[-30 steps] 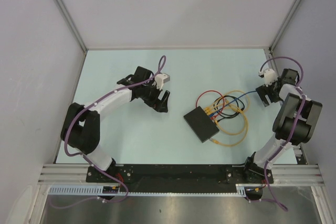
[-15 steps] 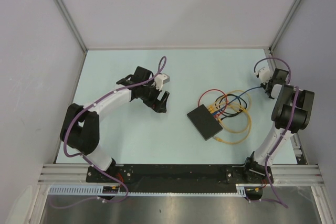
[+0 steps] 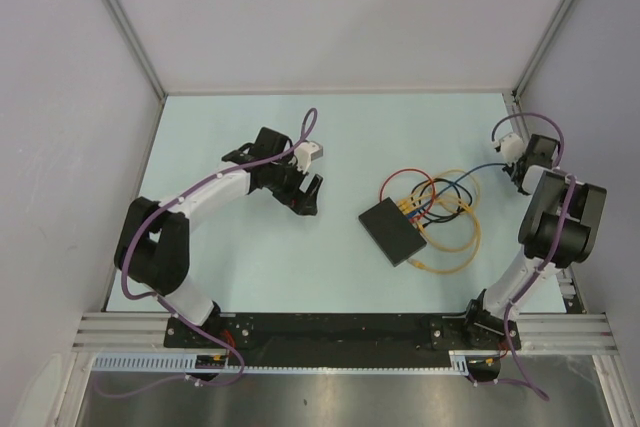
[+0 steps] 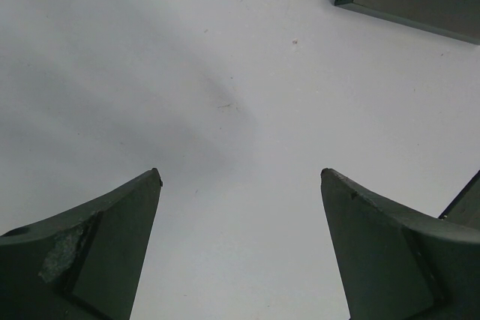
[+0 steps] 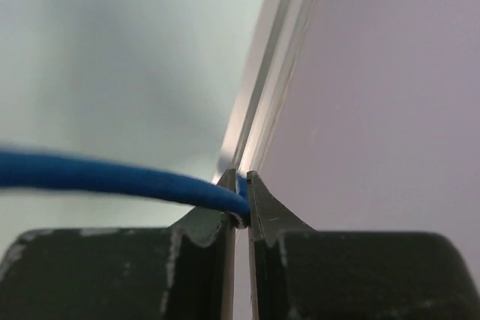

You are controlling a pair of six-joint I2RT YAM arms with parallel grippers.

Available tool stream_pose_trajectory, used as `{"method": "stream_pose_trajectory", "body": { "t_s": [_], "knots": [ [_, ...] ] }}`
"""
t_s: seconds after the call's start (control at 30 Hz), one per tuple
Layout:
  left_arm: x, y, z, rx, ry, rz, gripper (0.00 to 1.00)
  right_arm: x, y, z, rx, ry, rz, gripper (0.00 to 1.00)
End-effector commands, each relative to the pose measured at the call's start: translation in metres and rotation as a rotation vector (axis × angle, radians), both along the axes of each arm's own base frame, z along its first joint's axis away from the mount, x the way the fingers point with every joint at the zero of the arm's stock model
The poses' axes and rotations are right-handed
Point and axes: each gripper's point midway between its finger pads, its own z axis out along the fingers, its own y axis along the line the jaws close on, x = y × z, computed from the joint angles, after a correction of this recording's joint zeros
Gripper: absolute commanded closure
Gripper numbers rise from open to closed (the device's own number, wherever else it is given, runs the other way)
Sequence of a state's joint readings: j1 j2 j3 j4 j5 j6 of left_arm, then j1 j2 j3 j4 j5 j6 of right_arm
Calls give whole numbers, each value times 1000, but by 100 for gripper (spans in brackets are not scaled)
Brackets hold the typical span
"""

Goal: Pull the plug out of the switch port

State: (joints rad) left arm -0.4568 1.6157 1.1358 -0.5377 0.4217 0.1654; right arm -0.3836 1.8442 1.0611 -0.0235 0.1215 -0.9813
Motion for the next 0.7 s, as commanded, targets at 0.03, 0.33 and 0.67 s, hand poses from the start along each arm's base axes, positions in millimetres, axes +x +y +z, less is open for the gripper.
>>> {"method": "stream_pose_trajectory", "body": {
  "t_s": [0.03, 0.33, 0.67],
  "knots": [
    [0, -3, 9, -45, -29, -3, 6, 4, 55, 34, -68, -94, 175, 100],
    [-8, -2, 9, -60, -33, -2, 6, -13, 102, 46, -37, -108, 258, 100],
    [-19, -2, 11, -98, -22, 9, 6, -61, 141, 26, 146, 66, 232, 38]
  ]
}}
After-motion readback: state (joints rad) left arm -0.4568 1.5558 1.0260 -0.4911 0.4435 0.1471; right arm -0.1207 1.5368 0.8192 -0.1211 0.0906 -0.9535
